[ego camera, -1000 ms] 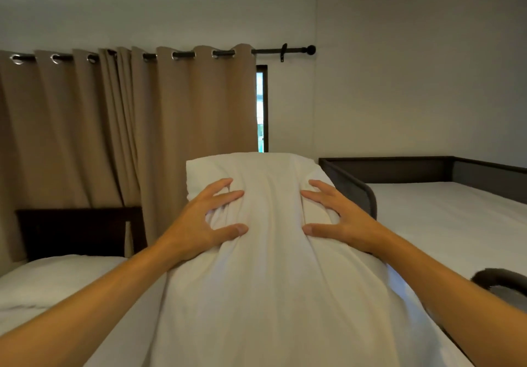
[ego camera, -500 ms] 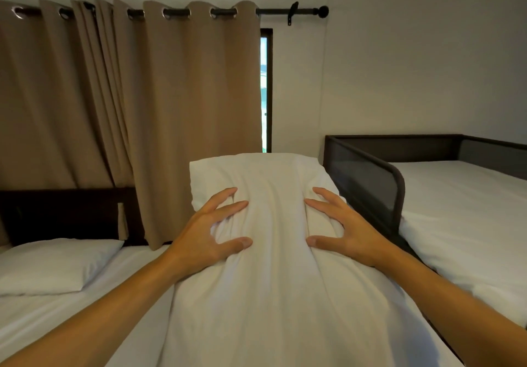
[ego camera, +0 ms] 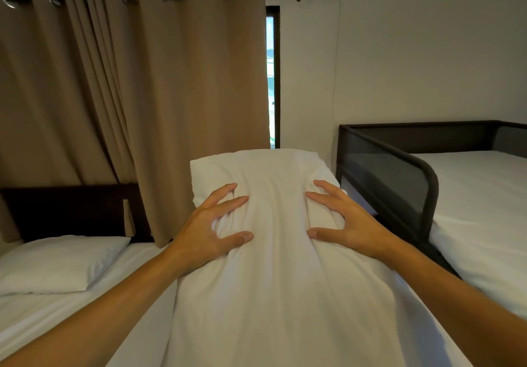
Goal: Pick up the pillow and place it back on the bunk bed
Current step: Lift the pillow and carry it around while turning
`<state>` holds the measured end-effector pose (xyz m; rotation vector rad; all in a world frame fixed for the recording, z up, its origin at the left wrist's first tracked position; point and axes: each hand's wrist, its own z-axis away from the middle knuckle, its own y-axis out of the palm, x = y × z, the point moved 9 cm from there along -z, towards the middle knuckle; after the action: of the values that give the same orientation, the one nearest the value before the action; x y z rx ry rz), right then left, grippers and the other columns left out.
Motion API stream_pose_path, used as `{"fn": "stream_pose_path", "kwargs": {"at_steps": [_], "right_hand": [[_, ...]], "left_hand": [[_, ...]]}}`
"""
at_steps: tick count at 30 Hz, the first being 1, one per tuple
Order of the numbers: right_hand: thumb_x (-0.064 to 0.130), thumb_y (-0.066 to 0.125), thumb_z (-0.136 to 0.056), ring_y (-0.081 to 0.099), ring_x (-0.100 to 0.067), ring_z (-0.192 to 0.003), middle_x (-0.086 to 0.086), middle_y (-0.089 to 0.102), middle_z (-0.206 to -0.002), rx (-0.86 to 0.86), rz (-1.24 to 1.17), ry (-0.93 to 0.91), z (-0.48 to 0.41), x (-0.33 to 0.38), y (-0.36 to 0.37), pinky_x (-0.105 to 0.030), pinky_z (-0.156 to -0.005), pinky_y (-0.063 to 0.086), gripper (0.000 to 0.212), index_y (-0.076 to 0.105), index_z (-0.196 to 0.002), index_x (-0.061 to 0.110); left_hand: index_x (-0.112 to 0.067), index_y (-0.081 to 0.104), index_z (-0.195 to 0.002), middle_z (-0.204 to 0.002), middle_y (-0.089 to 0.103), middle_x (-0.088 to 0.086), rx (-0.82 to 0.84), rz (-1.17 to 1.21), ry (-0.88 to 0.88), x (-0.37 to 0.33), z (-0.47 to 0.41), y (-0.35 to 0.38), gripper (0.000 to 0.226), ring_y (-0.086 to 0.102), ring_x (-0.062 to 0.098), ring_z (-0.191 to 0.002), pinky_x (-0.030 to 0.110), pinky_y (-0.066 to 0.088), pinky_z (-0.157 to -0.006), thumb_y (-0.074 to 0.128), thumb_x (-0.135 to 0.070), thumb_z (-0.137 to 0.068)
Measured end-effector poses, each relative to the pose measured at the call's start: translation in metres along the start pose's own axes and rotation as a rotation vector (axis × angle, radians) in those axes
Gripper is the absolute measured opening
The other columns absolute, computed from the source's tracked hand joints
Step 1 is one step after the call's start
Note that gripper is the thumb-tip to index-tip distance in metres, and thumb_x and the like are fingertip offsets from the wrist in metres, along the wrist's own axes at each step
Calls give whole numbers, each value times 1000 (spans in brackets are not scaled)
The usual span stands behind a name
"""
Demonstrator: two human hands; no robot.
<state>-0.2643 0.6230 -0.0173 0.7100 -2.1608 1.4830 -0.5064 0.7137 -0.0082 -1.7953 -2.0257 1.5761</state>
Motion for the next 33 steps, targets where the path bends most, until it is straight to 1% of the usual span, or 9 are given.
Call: {"fn": "stream_pose_path", "kwargs": {"at_steps": [2,4,10,16,20,23,28,31,33], "right_hand": [[71,62,-61,21,0,-130,30,13,-149,9,-7,-5,-13,-10,-5,-32,-106,27,88,29,-140,51],[72,61,-61,19,0,-132,28,12,-152,15,5,-17,-25,-19,-10,-32,-107,25,88,29,-140,51],[62,65,-68,19,-5,-137,20,13,-157,20,21,-36,-51,-35,-20,-35,-110,23,83,30,-142,46],[63,64,-68,20,-10,-141,20,14,-157,0,33,-34,-73,-54,-25,-34,-109,22,84,30,-142,45],[64,61,-66,20,-13,-142,18,13,-157,3,36,-17,-87,-67,-24,-37,-110,24,87,29,-144,43],[63,62,-67,20,-13,-142,18,14,-158,-4,48,6,-102,-79,-24,-38,-110,23,86,29,-144,44],[60,66,-71,20,-12,-141,21,13,-157,-3,52,37,-133,-101,-17,-35,-108,24,82,29,-143,46],[58,66,-73,19,-11,-142,22,12,-157,-3,73,67,-156,-115,-11,-34,-108,24,81,28,-143,46],[59,65,-72,19,-12,-142,21,12,-157,-14,89,82,-172,-122,-6,-35,-109,24,82,28,-143,45]], "left_hand": [[-45,48,-133,-150,25,-30,-6,0,10,2,-15,5,73,23,-20,-128,16,22,-102,69,-64,-65],[-44,48,-134,-150,25,-29,-14,0,10,5,-27,11,72,22,-23,-126,15,22,-101,70,-61,-67],[-41,49,-134,-152,28,-24,-39,-26,1,9,-54,19,71,28,-4,-136,22,22,-107,71,-58,-68],[-40,49,-135,-152,28,-23,-35,-38,3,17,-80,26,71,29,-2,-134,22,23,-105,70,-56,-70],[-38,48,-136,-153,28,-21,-29,-29,-5,30,-98,35,72,29,0,-134,25,24,-106,69,-56,-69],[-40,48,-135,-152,28,-22,-20,-12,-5,44,-113,42,70,29,-1,-133,24,24,-106,70,-56,-70],[-43,47,-135,-152,27,-23,-2,16,10,78,-145,56,70,28,-4,-133,17,21,-102,68,-58,-70],[-50,45,-131,-152,27,-24,19,43,32,102,-168,61,69,29,-4,-133,17,22,-103,64,-67,-67],[-54,44,-128,-152,27,-25,33,50,41,118,-185,64,69,28,-10,-131,16,21,-102,62,-71,-64]]}}
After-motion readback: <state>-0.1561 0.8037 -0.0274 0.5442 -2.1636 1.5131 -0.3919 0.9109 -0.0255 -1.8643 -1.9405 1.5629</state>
